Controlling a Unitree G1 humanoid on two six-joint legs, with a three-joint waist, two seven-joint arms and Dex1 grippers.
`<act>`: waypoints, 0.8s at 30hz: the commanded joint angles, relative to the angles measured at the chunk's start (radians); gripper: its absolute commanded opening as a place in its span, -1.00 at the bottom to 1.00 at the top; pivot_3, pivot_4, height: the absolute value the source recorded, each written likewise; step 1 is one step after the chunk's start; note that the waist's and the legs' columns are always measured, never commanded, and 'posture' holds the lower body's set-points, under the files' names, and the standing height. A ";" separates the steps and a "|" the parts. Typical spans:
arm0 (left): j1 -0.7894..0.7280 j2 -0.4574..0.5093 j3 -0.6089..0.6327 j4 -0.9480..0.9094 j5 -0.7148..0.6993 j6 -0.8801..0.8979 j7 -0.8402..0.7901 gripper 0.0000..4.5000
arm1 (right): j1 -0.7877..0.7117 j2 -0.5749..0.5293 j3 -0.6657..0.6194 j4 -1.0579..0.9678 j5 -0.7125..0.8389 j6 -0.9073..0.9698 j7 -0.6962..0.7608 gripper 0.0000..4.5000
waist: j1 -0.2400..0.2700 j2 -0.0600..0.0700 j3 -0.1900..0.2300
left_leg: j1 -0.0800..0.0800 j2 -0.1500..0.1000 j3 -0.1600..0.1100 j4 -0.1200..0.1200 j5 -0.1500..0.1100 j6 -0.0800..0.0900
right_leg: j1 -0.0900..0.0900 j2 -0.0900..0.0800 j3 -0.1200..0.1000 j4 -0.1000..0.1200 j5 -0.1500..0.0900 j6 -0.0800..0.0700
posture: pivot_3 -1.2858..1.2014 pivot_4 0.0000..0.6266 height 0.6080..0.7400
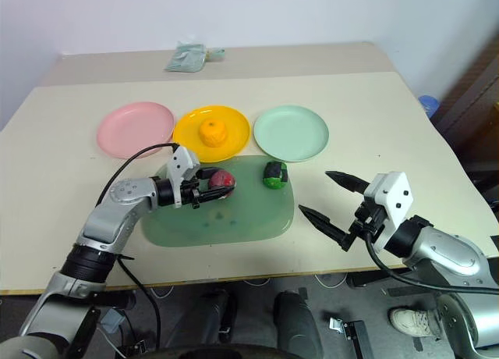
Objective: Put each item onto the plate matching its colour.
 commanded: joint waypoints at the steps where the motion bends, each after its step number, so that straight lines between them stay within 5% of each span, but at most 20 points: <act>1: 0.006 -0.020 0.085 -0.043 -0.044 0.005 0.055 0.23 | -0.011 -0.002 -0.012 -0.018 0.006 -0.015 -0.002 1.00 | 0.000 0.000 0.000 | 0.000 0.000 0.000 0.000 0.000 0.000 | 0.000 0.000 0.000 0.000 0.000 0.000 | 0.03 -0.52 1.00; 4: -0.042 -0.079 0.229 -0.023 -0.112 0.051 0.203 0.23 | -0.028 -0.003 -0.006 -0.006 0.008 -0.014 -0.001 1.00 | 0.001 0.000 0.000 | 0.000 0.000 0.000 0.000 0.000 0.000 | 0.000 0.000 0.000 0.000 0.000 0.000 | 0.03 -0.52 1.00; 9: -0.166 -0.096 0.368 0.129 -0.007 -0.013 0.516 0.23 | -0.071 -0.002 0.019 0.027 0.002 -0.014 0.006 1.00 | 0.001 -0.001 0.000 | 0.000 0.000 0.000 0.001 0.000 0.000 | 0.001 0.000 -0.001 0.000 0.000 0.000 | 0.03 -0.52 1.00; 18: -0.324 -0.095 0.432 0.448 0.173 -0.160 0.930 0.23 | -0.140 0.017 0.077 0.127 -0.047 -0.073 0.035 1.00 | 0.002 -0.002 0.000 | 0.001 -0.001 0.000 0.001 0.000 0.000 | 0.001 0.001 -0.001 0.000 0.001 0.001 | 0.03 -0.52 1.00; 24: -0.375 -0.122 0.421 0.566 0.195 -0.248 1.010 0.23 | -0.179 0.018 0.100 0.156 -0.062 -0.087 0.043 1.00 | 0.002 -0.002 0.000 | 0.001 -0.001 0.000 0.001 0.000 0.000 | 0.001 0.000 -0.001 0.000 0.001 0.002 | 0.03 -0.52 1.00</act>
